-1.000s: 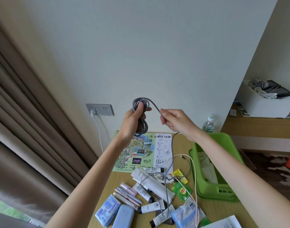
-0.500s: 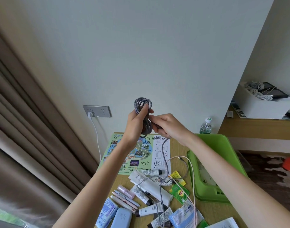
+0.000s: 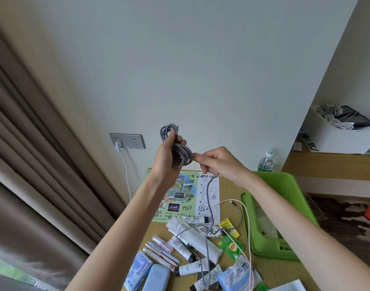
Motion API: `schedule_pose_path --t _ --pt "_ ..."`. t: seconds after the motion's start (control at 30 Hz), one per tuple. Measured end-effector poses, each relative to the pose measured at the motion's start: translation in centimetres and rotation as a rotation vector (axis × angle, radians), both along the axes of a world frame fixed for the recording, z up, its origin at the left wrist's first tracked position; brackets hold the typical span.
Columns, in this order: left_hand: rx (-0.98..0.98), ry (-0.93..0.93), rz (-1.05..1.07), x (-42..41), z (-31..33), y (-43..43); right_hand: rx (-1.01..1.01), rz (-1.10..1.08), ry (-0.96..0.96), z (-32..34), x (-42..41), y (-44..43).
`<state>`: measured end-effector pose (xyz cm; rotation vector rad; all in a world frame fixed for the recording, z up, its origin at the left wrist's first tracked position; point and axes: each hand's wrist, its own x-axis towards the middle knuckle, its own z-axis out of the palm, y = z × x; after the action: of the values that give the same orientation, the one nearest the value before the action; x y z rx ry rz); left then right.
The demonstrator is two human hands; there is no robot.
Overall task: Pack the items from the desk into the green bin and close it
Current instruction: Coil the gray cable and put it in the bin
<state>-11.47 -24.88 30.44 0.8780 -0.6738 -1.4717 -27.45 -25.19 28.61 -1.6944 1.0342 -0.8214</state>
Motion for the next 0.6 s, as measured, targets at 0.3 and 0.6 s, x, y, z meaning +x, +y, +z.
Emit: schedule_pose_path --t 0.3,0.6 --pt "0.015 -0.378 0.198 1.9 -0.9 -0.9 0.023 -0.041 -0.065 1.2 -2.3 -0.6" --pt "-0.105 -0.887 -0.041 2.0 -2.9 -0.4 0.076 0.003 -0.235 1.9 -3.4 -1.0"
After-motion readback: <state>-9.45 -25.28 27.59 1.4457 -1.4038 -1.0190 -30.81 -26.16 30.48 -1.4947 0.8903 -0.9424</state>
